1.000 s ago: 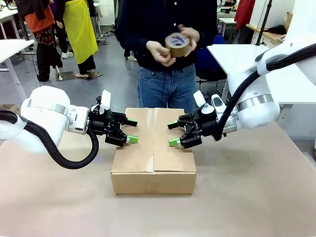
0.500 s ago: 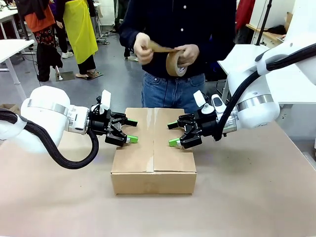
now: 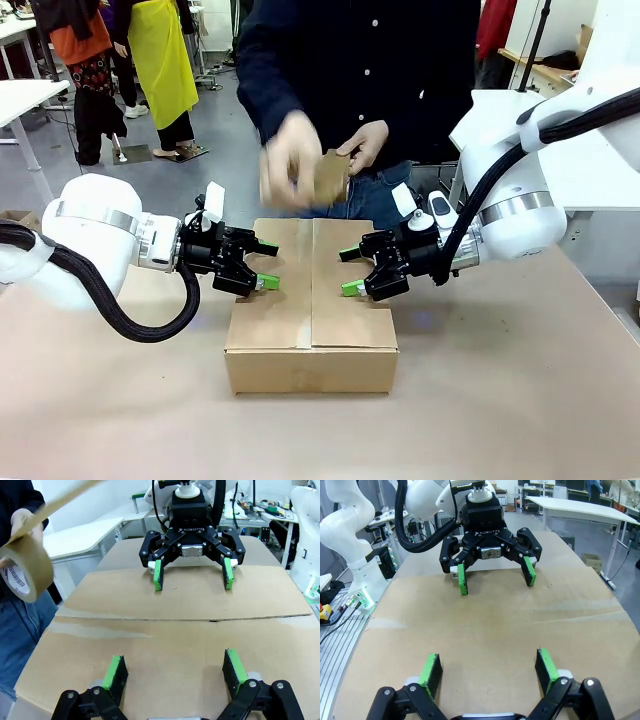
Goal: Pack the gift set into the box.
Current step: Press and hold the closed box until the human finishes sealing it.
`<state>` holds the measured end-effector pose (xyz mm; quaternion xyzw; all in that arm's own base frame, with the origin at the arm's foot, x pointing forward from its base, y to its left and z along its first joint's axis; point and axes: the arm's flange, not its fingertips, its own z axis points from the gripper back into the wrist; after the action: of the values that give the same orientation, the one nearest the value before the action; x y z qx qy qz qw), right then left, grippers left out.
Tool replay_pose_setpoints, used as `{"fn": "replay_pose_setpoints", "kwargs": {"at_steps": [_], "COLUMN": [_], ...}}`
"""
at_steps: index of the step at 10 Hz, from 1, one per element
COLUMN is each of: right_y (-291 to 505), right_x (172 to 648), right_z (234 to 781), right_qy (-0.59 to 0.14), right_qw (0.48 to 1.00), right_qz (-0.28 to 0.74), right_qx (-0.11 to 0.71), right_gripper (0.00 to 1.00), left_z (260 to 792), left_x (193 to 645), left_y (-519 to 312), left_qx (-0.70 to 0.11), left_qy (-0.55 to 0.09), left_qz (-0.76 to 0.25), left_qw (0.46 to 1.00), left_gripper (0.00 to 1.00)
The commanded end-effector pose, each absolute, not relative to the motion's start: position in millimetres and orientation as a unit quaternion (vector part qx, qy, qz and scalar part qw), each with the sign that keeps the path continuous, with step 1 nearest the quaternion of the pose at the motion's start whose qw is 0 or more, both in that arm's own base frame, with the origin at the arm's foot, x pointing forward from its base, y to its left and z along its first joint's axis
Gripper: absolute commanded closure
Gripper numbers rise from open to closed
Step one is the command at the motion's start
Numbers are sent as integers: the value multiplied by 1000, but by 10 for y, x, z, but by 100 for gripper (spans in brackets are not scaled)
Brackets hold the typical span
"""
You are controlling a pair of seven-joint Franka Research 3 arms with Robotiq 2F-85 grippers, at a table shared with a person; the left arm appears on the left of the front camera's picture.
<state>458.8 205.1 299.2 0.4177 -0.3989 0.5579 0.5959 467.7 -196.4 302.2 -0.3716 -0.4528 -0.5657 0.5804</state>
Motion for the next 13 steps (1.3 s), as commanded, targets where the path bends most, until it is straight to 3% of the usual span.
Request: {"fn": "replay_pose_setpoints", "kwargs": {"at_steps": [1,13], "right_y": [2057,2057], "right_x": [4582,4582], "right_z": [2968,2968], "right_qy": [-399,-399], "right_qw": [596,596], "right_qz": [560,560], "right_qx": [415,415], "right_gripper": [0,0], "left_z": [2996,2996], "left_x": [4672,4672], "left_y": [-1975,-1975], "left_qx": [-363,-363], "left_qy": [-457,-457], "left_qz": [-567,-567], "left_qw": [581,581], "left_gripper": [0,0]}}
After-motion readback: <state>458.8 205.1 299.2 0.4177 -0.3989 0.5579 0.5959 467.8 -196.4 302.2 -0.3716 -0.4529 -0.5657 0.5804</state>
